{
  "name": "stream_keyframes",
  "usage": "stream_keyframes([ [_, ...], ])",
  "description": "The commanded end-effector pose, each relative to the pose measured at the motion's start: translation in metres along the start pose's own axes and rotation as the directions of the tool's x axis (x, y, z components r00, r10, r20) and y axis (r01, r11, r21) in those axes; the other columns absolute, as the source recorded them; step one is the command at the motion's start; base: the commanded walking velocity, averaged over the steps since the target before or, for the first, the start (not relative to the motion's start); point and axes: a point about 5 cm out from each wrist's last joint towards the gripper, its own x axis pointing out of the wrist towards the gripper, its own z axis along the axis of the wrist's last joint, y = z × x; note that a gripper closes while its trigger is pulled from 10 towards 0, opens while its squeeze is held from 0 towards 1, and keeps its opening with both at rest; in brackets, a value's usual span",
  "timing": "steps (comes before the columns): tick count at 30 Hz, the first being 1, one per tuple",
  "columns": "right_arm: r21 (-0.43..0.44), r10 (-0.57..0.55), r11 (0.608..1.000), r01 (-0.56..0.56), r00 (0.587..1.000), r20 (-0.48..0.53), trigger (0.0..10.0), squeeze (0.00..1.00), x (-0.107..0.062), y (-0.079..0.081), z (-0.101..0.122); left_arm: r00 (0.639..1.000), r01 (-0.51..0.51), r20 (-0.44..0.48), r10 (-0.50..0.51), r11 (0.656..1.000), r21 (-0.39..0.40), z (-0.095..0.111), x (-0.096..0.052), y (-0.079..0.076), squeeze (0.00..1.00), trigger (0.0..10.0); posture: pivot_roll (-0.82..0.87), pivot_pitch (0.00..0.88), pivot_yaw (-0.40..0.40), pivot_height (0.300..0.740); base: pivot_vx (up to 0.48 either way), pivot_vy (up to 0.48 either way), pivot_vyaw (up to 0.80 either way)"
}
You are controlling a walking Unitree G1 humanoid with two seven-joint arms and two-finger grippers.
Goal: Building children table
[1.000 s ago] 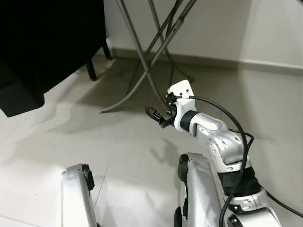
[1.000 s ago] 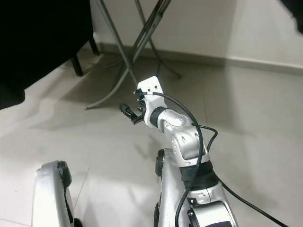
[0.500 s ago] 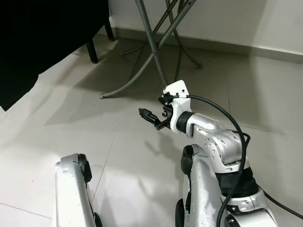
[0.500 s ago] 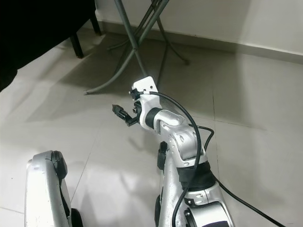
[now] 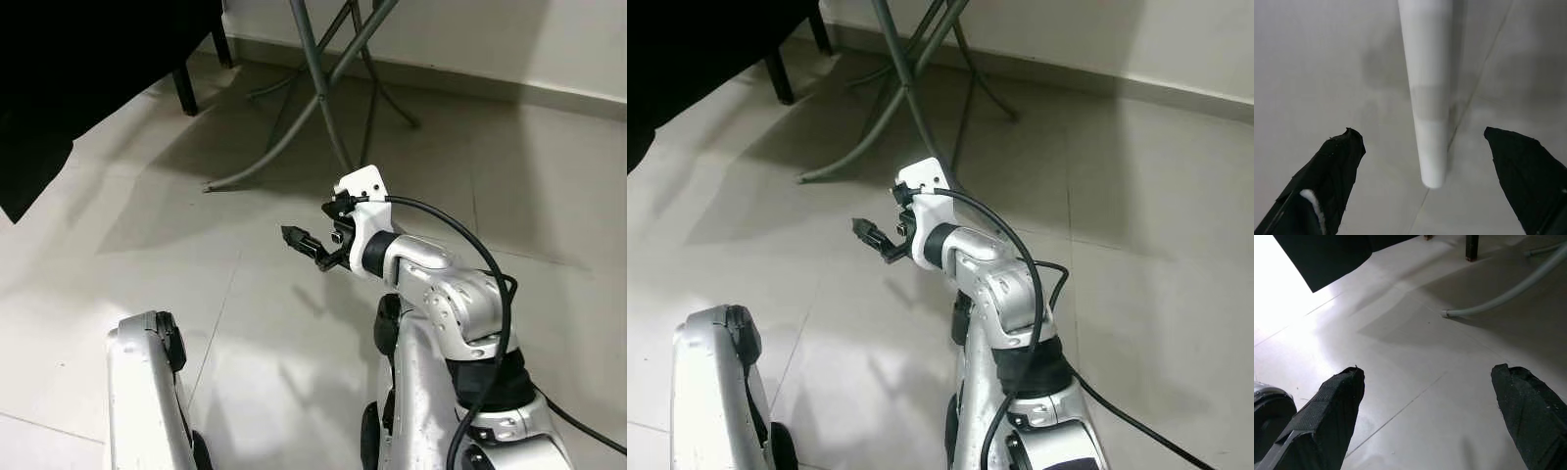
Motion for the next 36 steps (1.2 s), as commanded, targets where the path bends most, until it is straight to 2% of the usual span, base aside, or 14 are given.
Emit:
stream_keyframes([
  [1,0.002,0.004,1.0,-0.004,1.0,-0.007,10.0,0.0,-0.003,0.001,0.001,0.998,0.0,-0.057,-0.002,1.0,-0.028,-0.017,0.001,-0.004,0.0,10.0,-0.18,0.37,-0.111,0.3,0.0,0.0,0.0],
  [8,0.0,0.004,1.0,-0.004,1.0,-0.01,10.0,0.0,-0.007,0.001,0.005,0.999,0.027,-0.038,-0.029,0.998,-0.055,-0.011,0.003,-0.008,0.0,10.0,-0.22,0.403,-0.122,0.3,0.0,0.0,0.0],
  [10,0.008,0.01,1.0,-0.01,1.0,-0.016,10.0,0.0,-0.011,0.001,0.007,0.998,0.066,-0.017,-0.066,0.997,-0.046,-0.005,0.005,-0.018,0.0,10.0,-0.24,0.436,-0.133,0.3,0.0,0.0,0.0],
  [13,0.014,0.016,1.0,-0.016,1.0,-0.018,10.0,0.0,-0.011,0.002,0.007,0.997,0.07,-0.017,-0.071,0.997,-0.043,-0.004,0.006,-0.02,0.0,10.0,-0.25,0.449,-0.137,0.3,0.0,0.0,0.0],
  [19,0.011,0.034,0.999,-0.034,0.999,-0.018,10.0,0.0,-0.012,0.006,0.012,0.999,0.05,-0.006,-0.051,0.997,-0.062,-0.004,0.008,-0.017,0.0,10.0,-0.31,0.507,-0.171,0.3,0.0,0.0,0.0],
  [25,0.001,0.035,0.999,-0.035,0.999,-0.014,10.0,0.0,-0.019,0.004,0.017,1.0,0.029,0.008,-0.029,0.999,-0.021,0.002,0.009,-0.012,0.0,10.0,-0.35,0.521,-0.201,0.3,0.0,0.0,0.0],
  [31,-0.001,0.032,0.999,-0.032,0.999,-0.022,10.0,0.0,-0.026,0.002,0.018,1.0,-0.004,0.017,0.004,1.0,-0.011,0.004,0.009,-0.006,0.0,10.0,-0.39,0.527,-0.229,0.3,0.0,0.0,0.0],
  [36,-0.005,0.024,1.0,-0.025,0.999,-0.032,10.0,0.0,-0.036,-0.003,0.021,0.999,-0.028,0.022,0.028,0.999,-0.03,0.002,0.011,-0.011,0.0,10.0,-0.46,0.518,-0.286,0.3,0.0,0.0,0.0],
])
